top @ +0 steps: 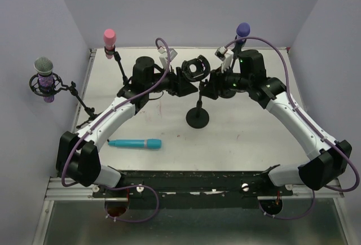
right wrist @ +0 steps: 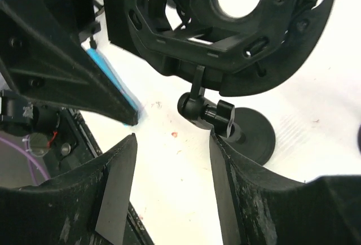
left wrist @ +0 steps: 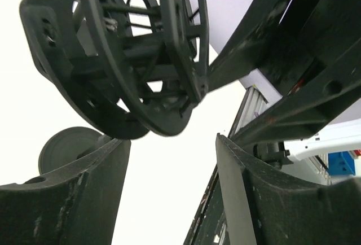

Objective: Remove the microphone from the stand

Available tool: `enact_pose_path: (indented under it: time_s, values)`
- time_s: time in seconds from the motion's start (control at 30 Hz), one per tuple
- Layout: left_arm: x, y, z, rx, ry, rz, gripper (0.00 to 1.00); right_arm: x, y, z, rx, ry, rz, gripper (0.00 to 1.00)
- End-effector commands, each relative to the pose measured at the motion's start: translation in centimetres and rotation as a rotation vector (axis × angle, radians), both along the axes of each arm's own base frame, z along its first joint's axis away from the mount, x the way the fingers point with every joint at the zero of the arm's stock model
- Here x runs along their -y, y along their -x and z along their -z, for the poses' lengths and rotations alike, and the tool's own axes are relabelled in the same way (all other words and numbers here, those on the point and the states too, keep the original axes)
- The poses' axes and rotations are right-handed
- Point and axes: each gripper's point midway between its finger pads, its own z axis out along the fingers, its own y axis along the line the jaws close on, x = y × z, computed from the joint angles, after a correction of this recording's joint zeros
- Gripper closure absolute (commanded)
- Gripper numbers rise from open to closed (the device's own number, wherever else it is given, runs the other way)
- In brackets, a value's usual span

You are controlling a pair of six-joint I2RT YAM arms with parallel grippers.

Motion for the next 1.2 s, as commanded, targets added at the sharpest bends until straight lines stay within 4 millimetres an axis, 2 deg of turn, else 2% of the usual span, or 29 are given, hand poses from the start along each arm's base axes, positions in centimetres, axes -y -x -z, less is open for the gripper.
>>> enact_pose_path:
  time_s: [0.0,0.1,0.2,0.33,0.43,0.57,0.7,0.77,0.97,1.07,1.17]
  values:
    - [-1.4,2.3,-1.0,0.028,-0.011,0.034,0.28,1.6,-1.5,-1.7,0.072,0.062,0.088,0.37]
    - [-2.5,3.2,-0.2,-0.015,-0.042,0.022,0.27,1.8,-2.1,-1.6,0.076,0.079,0.114,0.36]
    - [-3.5,4.2,-1.0,0.02,-0.051,0.02,0.26,1.4,-2.2,-1.9,0.091,0.062,0.098,0.33]
    - [-4.6,4.7,-3.1,0.127,-0.078,0.019,0.25,1.5,-3.2,-1.5,0.094,0.067,0.136,0.32]
    - [-5.2,4.5,-4.6,0.188,-0.088,0.018,0.26,2.8,-4.7,-1.4,0.101,0.126,0.231,0.34]
    - [-5.3,3.8,-6.6,0.253,-0.082,0.019,0.28,3.1,-3.8,-2.8,0.112,0.149,0.199,0.34]
    - [-4.8,3.1,-10.0,0.345,-0.045,0.026,0.29,3.6,-3.1,-3.9,0.154,0.144,0.192,0.33]
    - [-4.5,2.4,-11.6,0.381,-0.029,0.023,0.29,3.3,-3.3,-3.6,0.158,0.136,0.182,0.31]
    - [-3.7,-2.3,-13.3,0.423,-0.034,-0.062,0.3,1.9,-4.2,-1.8,0.13,0.114,0.153,0.31]
    - [-3.3,-4.8,-13.3,0.441,-0.045,-0.097,0.31,1.8,-4.4,-0.6,0.113,0.126,0.145,0.35]
    - [-2.7,-6.7,-12.3,0.424,-0.063,-0.101,0.31,1.2,-4.2,-0.2,0.113,0.106,0.113,0.42]
